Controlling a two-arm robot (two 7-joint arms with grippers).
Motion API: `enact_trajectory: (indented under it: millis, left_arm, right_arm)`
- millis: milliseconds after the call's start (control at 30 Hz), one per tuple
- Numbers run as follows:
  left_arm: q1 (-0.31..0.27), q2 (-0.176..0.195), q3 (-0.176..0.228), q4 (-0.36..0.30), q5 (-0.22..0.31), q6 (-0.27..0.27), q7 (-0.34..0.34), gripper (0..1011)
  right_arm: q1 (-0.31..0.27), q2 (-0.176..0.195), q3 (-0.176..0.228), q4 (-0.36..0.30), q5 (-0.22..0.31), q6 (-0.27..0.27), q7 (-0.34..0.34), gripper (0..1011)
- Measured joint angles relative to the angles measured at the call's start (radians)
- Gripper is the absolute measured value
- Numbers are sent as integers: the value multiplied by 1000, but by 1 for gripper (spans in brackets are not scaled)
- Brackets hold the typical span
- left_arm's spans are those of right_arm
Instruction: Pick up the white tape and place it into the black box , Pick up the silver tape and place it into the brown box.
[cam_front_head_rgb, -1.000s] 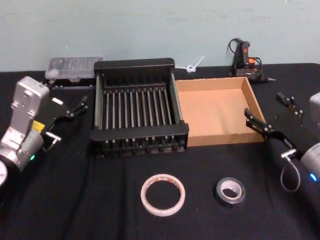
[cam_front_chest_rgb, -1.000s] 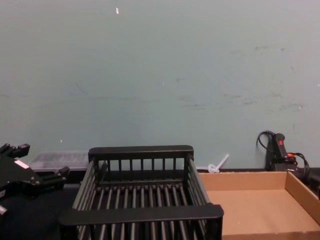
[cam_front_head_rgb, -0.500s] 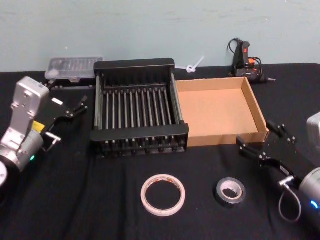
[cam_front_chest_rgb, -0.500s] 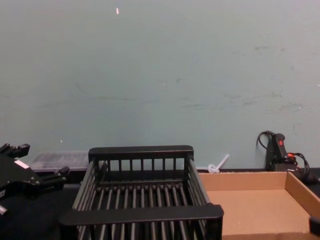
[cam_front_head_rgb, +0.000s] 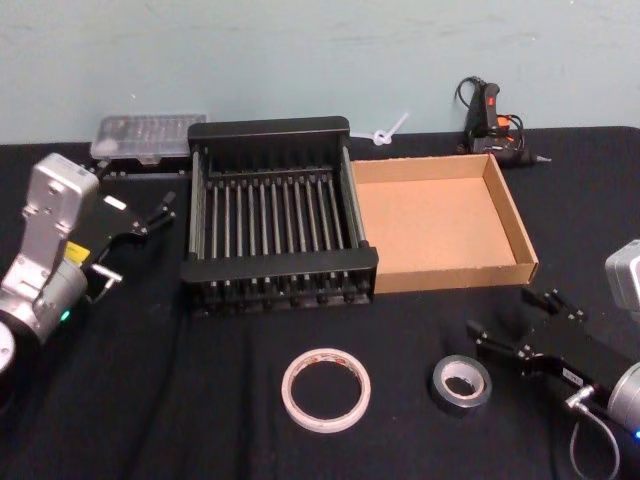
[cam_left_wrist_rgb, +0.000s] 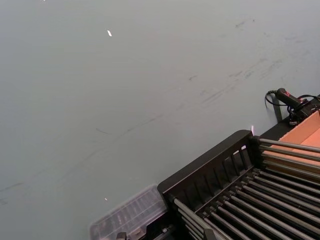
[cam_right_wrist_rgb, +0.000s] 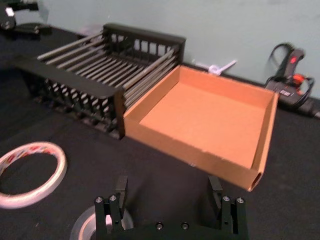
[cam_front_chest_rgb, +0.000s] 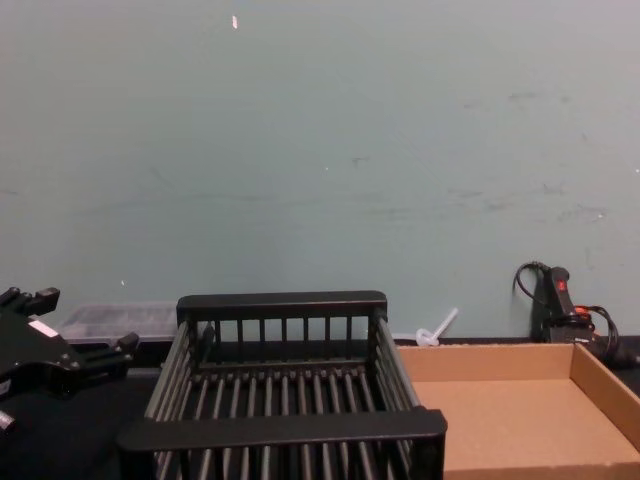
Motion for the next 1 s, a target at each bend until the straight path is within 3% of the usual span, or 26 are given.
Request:
enact_trajectory:
  millis: [533,1000]
  left_arm:
    - [0,0,0,0,0,0,0,1002]
    - [0,0,0,0,0,0,0,1001]
  right_arm:
    - [14,37,0,-16,10,168,111,1000]
    - [54,41,-21,-2,-28,226,155,1000]
